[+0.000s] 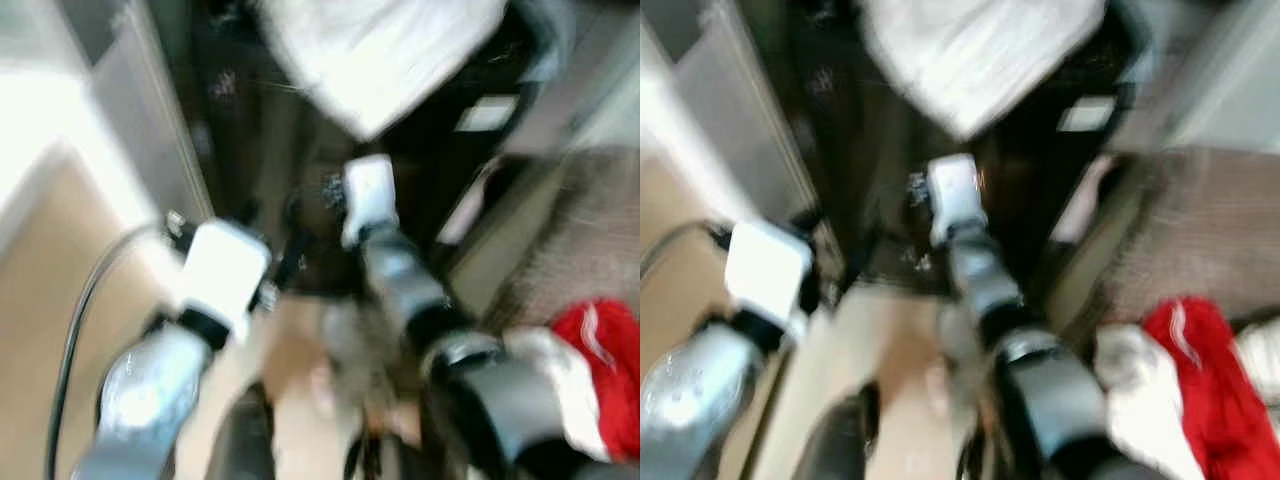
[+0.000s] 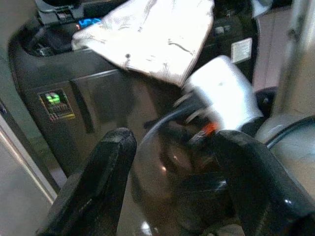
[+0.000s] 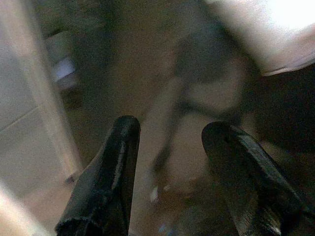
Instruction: Clothes washing
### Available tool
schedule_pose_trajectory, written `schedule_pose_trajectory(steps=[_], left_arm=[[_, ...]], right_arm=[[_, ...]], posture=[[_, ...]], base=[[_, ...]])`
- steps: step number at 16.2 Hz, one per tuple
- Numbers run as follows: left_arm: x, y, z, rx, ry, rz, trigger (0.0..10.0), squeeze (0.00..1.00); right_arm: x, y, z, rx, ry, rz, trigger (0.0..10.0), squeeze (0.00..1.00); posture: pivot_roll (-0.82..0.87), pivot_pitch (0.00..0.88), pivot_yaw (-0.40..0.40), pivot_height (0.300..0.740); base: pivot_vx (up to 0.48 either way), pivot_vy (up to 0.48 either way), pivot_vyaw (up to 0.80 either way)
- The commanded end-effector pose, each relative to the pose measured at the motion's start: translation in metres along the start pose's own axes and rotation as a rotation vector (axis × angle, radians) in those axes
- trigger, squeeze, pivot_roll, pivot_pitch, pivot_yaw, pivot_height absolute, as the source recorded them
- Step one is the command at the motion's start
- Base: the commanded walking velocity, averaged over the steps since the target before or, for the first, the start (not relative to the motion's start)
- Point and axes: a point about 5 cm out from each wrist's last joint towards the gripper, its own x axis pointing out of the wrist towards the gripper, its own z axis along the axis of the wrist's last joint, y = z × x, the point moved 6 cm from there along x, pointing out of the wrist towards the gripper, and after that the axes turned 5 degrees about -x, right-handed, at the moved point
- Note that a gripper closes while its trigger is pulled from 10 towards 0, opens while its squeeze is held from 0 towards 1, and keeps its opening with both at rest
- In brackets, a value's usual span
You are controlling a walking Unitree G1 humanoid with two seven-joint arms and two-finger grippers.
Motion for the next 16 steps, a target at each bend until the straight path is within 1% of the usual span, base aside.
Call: schedule_pose_trajectory(steps=[1,2,3,4,5,6,7,8,9,10,11,12,13,14,15,16], left_arm=[[0.002,-0.003,0.011,0.014,-0.04,-0.005,10.0,0.0],[0.004,0.001,0.011,0.013,-0.037,0.017,10.0,0.0],[0.007,0.014,0.002,-0.008,-0.014,0.098,10.0,0.0],[0.009,0.032,-0.016,-0.027,0.039,0.198,10.0,0.0],[0.009,0.038,-0.022,-0.027,0.054,0.232,10.0,0.0],[0.013,0.048,-0.029,-0.03,0.061,0.287,10.0,0.0],[0.021,0.053,-0.032,-0.033,0.049,0.31,10.0,0.0],[0.028,0.054,-0.033,-0.037,0.039,0.313,10.0,0.0],[0.032,0.054,-0.034,-0.037,0.033,0.313,10.0,0.0],[0.041,0.054,-0.038,-0.054,0.027,0.309,10.0,0.0],[0.045,0.055,-0.04,-0.058,0.029,0.306,10.0,0.0],[0.052,0.055,-0.044,-0.056,0.03,0.298,10.0,0.0],[0.056,0.056,-0.046,-0.05,0.029,0.294,10.0,0.0],[0.057,0.056,-0.046,-0.049,0.028,0.288,10.0,0.0],[0.061,0.055,-0.047,-0.045,0.025,0.277,10.0,0.0],[0.065,0.053,-0.046,-0.039,0.016,0.27,10.0,0.0]], right_arm=[[0.008,-0.005,0.019,-0.009,-0.032,-0.029,10.0,0.0],[0.011,-0.007,0.03,-0.012,-0.056,-0.038,10.0,0.0],[0.015,-0.012,0.043,-0.024,-0.084,-0.053,10.0,0.0],[0.016,-0.017,0.052,-0.011,-0.115,-0.057,10.0,0.0],[0.016,-0.02,0.057,0.006,-0.138,-0.056,10.0,0.0],[0.014,-0.026,0.065,0.04,-0.192,-0.034,10.0,0.0],[0.007,-0.034,0.068,0.048,-0.244,-0.016,10.0,0.0],[-0.001,-0.042,0.065,0.023,-0.275,-0.015,10.0,0.0],[-0.007,-0.046,0.062,0.004,-0.286,-0.014,10.0,0.0],[-0.021,-0.059,0.048,0.003,-0.287,-0.025,10.0,0.0],[-0.025,-0.066,0.04,-0.006,-0.268,-0.04,10.0,0.0],[-0.033,-0.08,0.022,-0.009,-0.229,-0.084,10.0,0.0],[-0.037,-0.085,0.018,-0.004,-0.233,-0.109,10.0,0.0],[-0.036,-0.086,0.018,-0.008,-0.224,-0.121,10.0,0.0],[-0.034,-0.087,0.02,0.008,-0.222,-0.128,10.0,0.0],[-0.033,-0.089,0.022,0.013,-0.217,-0.136,10.0,1.0]], posture=[[0.33,0.266,-0.07,0.74],[0.33,0.255,-0.08,0.74],[0.33,0.238,-0.1,0.74],[0.31,0.203,-0.127,0.74],[0.3,0.194,-0.134,0.74],[0.26,0.134,-0.16,0.74],[0.22,0.088,-0.167,0.74],[0.2,0.058,-0.168,0.74],[0.19,0.05,-0.166,0.74],[0.16,0.019,-0.158,0.74],[0.13,0.007,-0.142,0.74],[0.12,0.003,-0.134,0.736],[0.11,0.0,-0.125,0.736],[0.09,0.0,-0.112,0.736],[0.09,0.0,-0.103,0.736],[0.09,0.0,-0.088,0.736]], base=[[0.0,0.0,0.0],[0.0,0.0,0.0],[0.0,0.0,0.0],[0.0,0.0,0.0],[0.0,0.0,0.0],[0.0,0.0,0.0],[0.0,0.0,0.0],[0.0,0.0,0.0],[0.0,0.0,0.0],[0.0,0.0,0.0],[0.0,0.0,0.0],[0.0,0.0,-0.45],[0.0,0.0,-0.49],[0.0,0.0,0.0],[0.0,0.0,0.0],[0.0,0.0,0.0]])
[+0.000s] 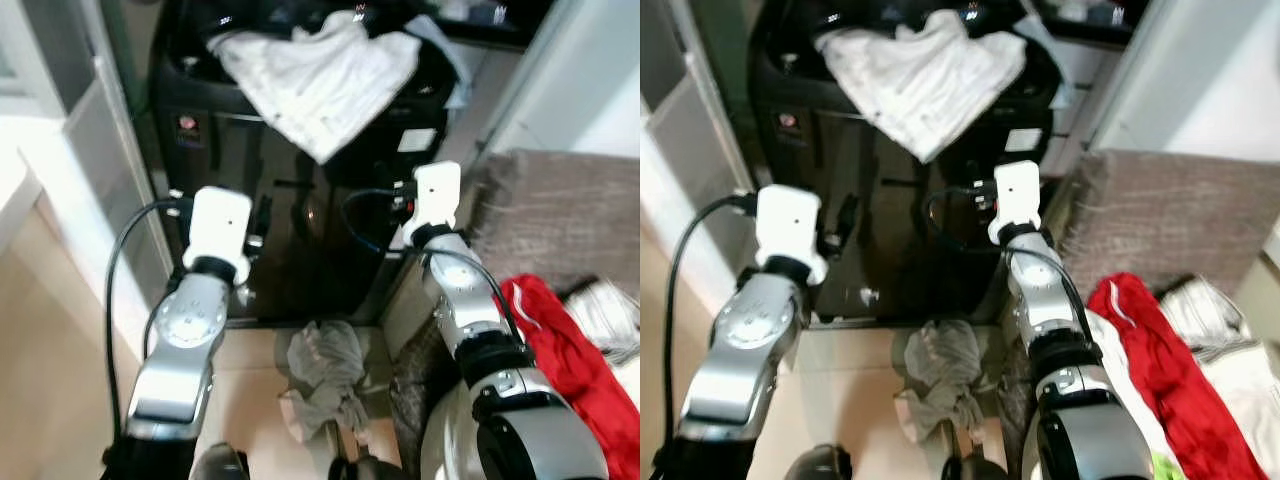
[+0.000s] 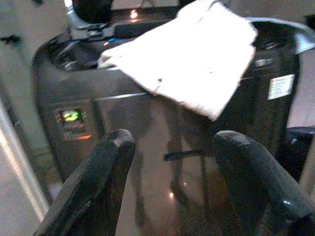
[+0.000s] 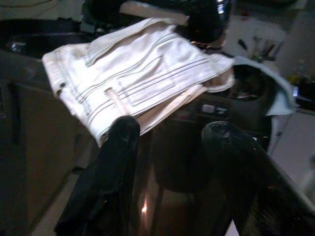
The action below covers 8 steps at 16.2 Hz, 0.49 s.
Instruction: Clothes washing
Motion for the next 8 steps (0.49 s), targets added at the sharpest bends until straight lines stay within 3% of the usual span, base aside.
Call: schedule_pose_trajectory(steps=[1,2,5,8], left_arm=[[0.002,-0.006,0.005,0.002,-0.024,-0.02,10.0,0.0],[0.001,-0.005,0.004,0.005,-0.026,-0.019,10.0,0.0],[-0.002,0.005,-0.003,0.024,-0.019,0.0,10.0,0.0],[-0.002,0.006,-0.003,0.03,-0.022,0.003,10.0,0.0]], right_arm=[[0.004,-0.01,0.007,-0.01,-0.008,-0.037,10.0,1.0],[0.004,-0.017,0.006,-0.04,0.003,-0.077,10.0,1.0],[-0.011,-0.062,-0.016,-0.171,0.107,-0.323,10.0,1.0],[-0.021,-0.078,-0.024,-0.233,0.14,-0.395,10.0,1.0]], posture=[[0.1,0.0,-0.083,0.736],[0.11,0.0,-0.078,0.736],[0.13,0.0,-0.079,0.736],[0.13,0.0,-0.084,0.736]], base=[[0.0,0.0,0.0],[0.0,0.0,0.0],[0.0,0.0,0.0],[0.0,0.0,0.0]])
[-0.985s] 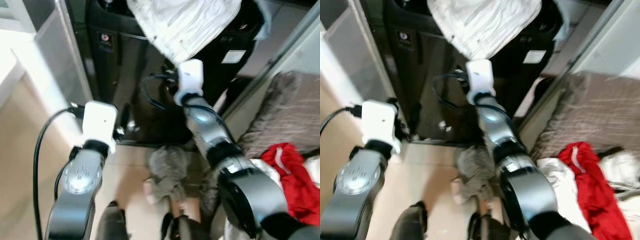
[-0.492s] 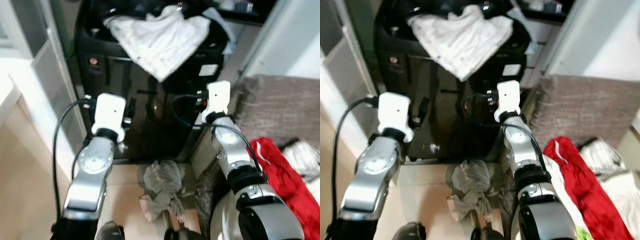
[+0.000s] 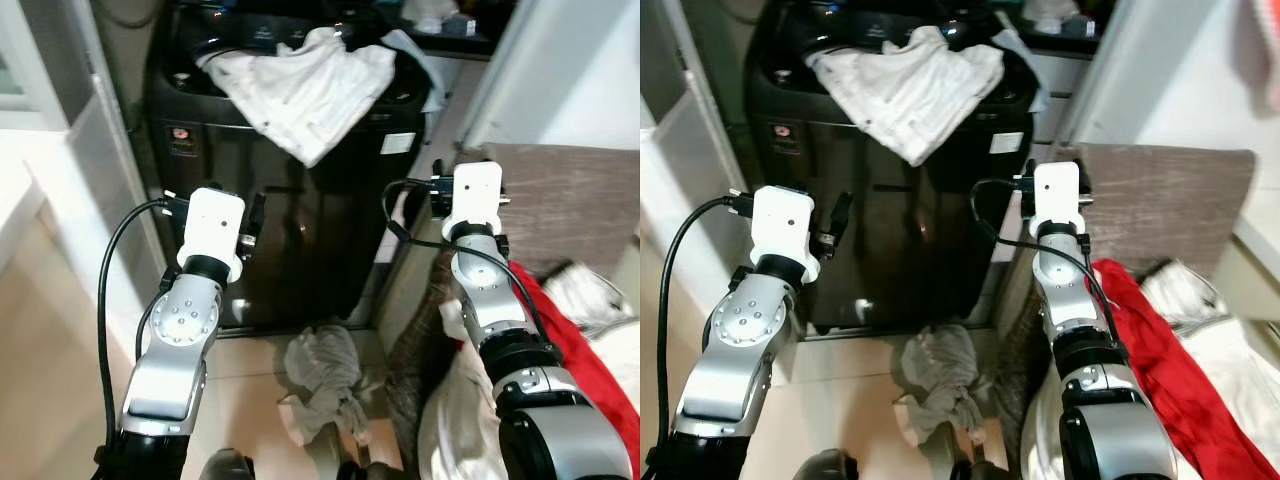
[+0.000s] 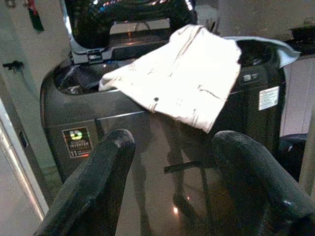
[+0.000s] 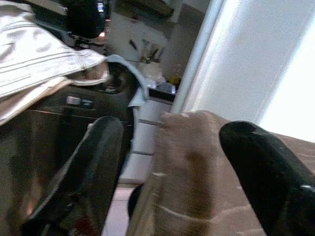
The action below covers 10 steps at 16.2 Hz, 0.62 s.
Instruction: Clothes washing
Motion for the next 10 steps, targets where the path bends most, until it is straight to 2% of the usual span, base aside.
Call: schedule_pose_trajectory(steps=[1,2,3,5,6,8,9,10], left_arm=[[-0.003,-0.002,-0.002,0.009,-0.001,-0.001,10.0,0.0],[-0.004,0.001,-0.006,0.019,0.004,0.022,10.0,0.0],[-0.007,0.007,-0.013,0.022,0.011,0.051,10.0,0.0],[-0.016,0.011,-0.027,0.06,0.039,0.071,10.0,0.0],[-0.022,0.01,-0.031,0.044,0.054,0.077,10.0,0.0],[-0.024,0.011,-0.032,0.049,0.055,0.088,10.0,0.0],[-0.023,0.011,-0.031,0.054,0.048,0.102,10.0,0.0],[-0.02,0.011,-0.029,0.065,0.042,0.107,10.0,0.0]], right_arm=[[-0.003,-0.003,-0.015,-0.022,0.054,-0.01,10.0,1.0],[-0.008,0.0,-0.021,0.006,0.065,0.001,10.0,1.0],[-0.014,0.006,-0.021,0.074,0.048,0.036,10.0,1.0],[-0.036,0.021,-0.03,0.163,0.041,0.172,10.0,1.0],[-0.057,0.018,-0.047,0.127,0.063,0.228,10.0,1.0],[-0.08,0.025,-0.077,0.084,0.157,0.306,10.0,1.0],[-0.082,0.031,-0.083,0.068,0.183,0.315,10.0,0.0],[-0.076,0.036,-0.076,0.076,0.158,0.309,10.0,0.0]], posture=[[0.13,0.0,-0.088,0.736],[0.13,0.0,-0.093,0.736],[0.14,0.0,-0.098,0.736],[0.14,0.0,-0.102,0.736],[0.15,0.0,-0.106,0.736],[0.14,0.003,-0.105,0.736],[0.14,0.003,-0.101,0.736],[0.13,0.004,-0.095,0.736]], base=[[0.0,0.0,0.0],[0.0,0.0,0.0],[0.0,0.0,0.0],[0.0,0.0,0.0],[0.0,0.0,0.0],[0.0,0.0,0.0],[0.0,0.0,0.0],[0.0,0.0,0.0]])
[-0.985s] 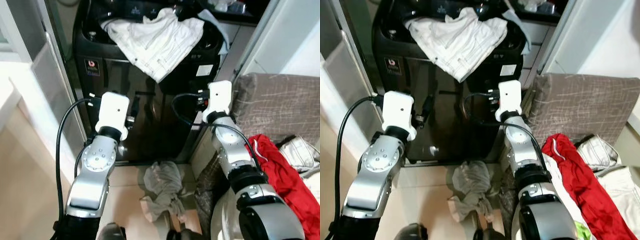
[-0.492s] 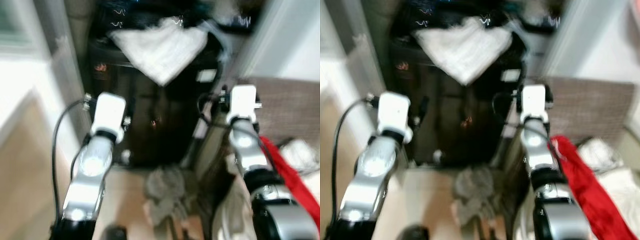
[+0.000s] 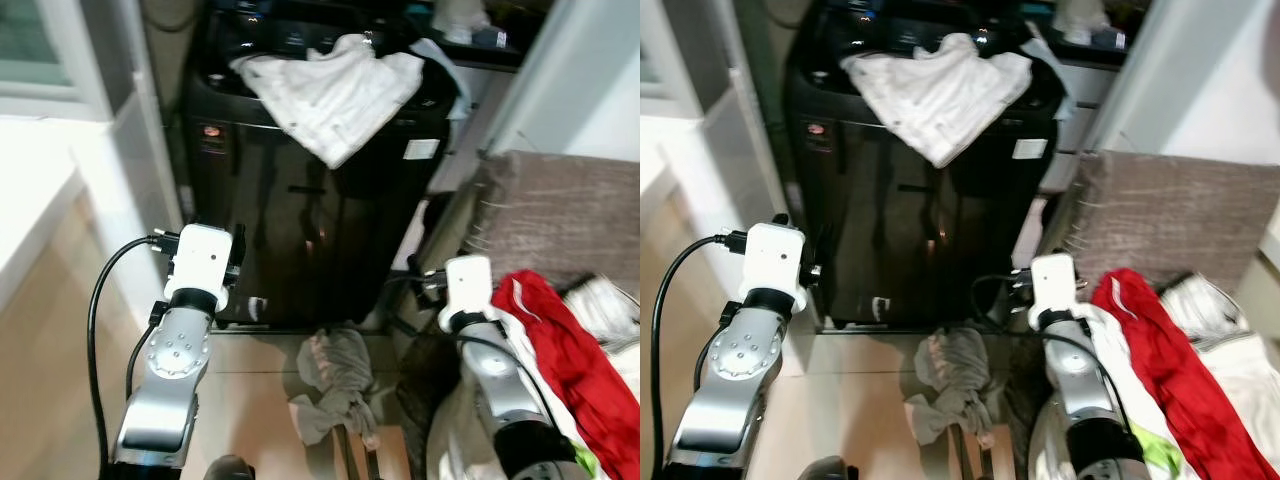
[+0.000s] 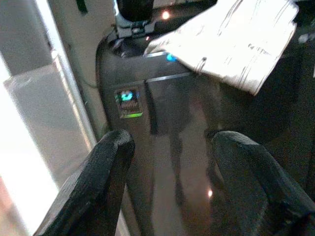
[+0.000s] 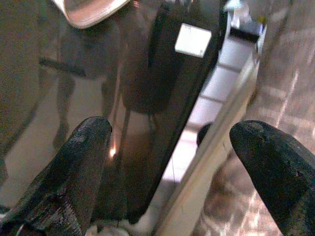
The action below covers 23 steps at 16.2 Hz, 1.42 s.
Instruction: Clothes washing
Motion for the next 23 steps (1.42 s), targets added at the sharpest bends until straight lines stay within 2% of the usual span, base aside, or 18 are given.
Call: schedule_pose_trajectory(steps=[1,2,4,5,6,7,9,11,13,15,21,23], left_arm=[[0.002,-0.005,0.006,0.01,-0.025,-0.005,10.0,0.0],[0.004,-0.003,0.013,0.007,-0.06,0.001,10.0,0.0],[0.008,0.006,0.035,0.017,-0.138,0.037,10.0,0.0],[0.009,0.006,0.041,0.022,-0.154,0.039,10.0,0.0],[0.009,0.004,0.05,0.04,-0.185,0.034,10.0,0.0],[0.009,0.001,0.063,0.065,-0.237,0.02,10.0,0.0],[0.008,0.001,0.087,0.106,-0.338,0.023,10.0,0.0],[0.006,0.0,0.107,0.141,-0.417,0.015,10.0,0.0],[0.008,-0.005,0.118,0.14,-0.445,-0.019,10.0,0.0],[0.009,-0.009,0.12,0.144,-0.442,-0.045,10.0,0.0],[0.009,-0.012,0.119,0.145,-0.429,-0.059,10.0,0.0],[0.009,-0.011,0.117,0.141,-0.422,-0.057,10.0,0.0]], right_arm=[[0.008,-0.001,0.017,-0.016,-0.052,0.0,10.0,0.0],[0.015,0.005,0.031,0.005,-0.088,0.027,10.0,0.0],[0.029,0.013,0.078,0.035,-0.228,0.066,10.0,0.0],[0.032,0.014,0.092,0.033,-0.27,0.066,10.0,0.0],[0.037,0.015,0.118,0.026,-0.35,0.062,10.0,0.0],[0.04,0.015,0.152,0.008,-0.456,0.054,10.0,0.0],[0.037,0.011,0.192,-0.015,-0.598,0.022,10.0,0.0],[0.036,0.006,0.206,0.003,-0.639,-0.003,10.0,0.0],[0.037,0.007,0.204,0.014,-0.628,-0.006,10.0,0.0],[0.04,0.01,0.196,0.033,-0.595,0.005,10.0,0.0],[0.04,0.01,0.192,0.053,-0.574,0.0,10.0,0.0],[0.045,0.016,0.19,0.139,-0.528,0.032,10.0,0.0]], posture=[[0.13,0.004,-0.095,0.736],[0.13,0.007,-0.091,0.736],[0.13,0.015,-0.082,0.736],[0.13,0.015,-0.082,0.736],[0.13,0.015,-0.082,0.736],[0.14,0.019,-0.081,0.736],[0.14,0.019,-0.081,0.736],[0.15,0.023,-0.086,0.736],[0.15,0.027,-0.085,0.736],[0.14,0.03,-0.083,0.736],[0.14,0.036,-0.078,0.736],[0.15,0.039,-0.076,0.736]], base=[[0.0,0.0,0.0],[0.0,0.0,0.0],[0.396,0.27,0.0],[0.401,0.266,0.0],[0.428,0.0,0.0],[0.446,0.0,0.0],[0.446,0.0,0.0],[0.446,0.0,0.0],[0.454,0.0,0.0],[0.469,0.0,0.0],[0.469,0.0,0.0],[0.469,0.0,0.0]])
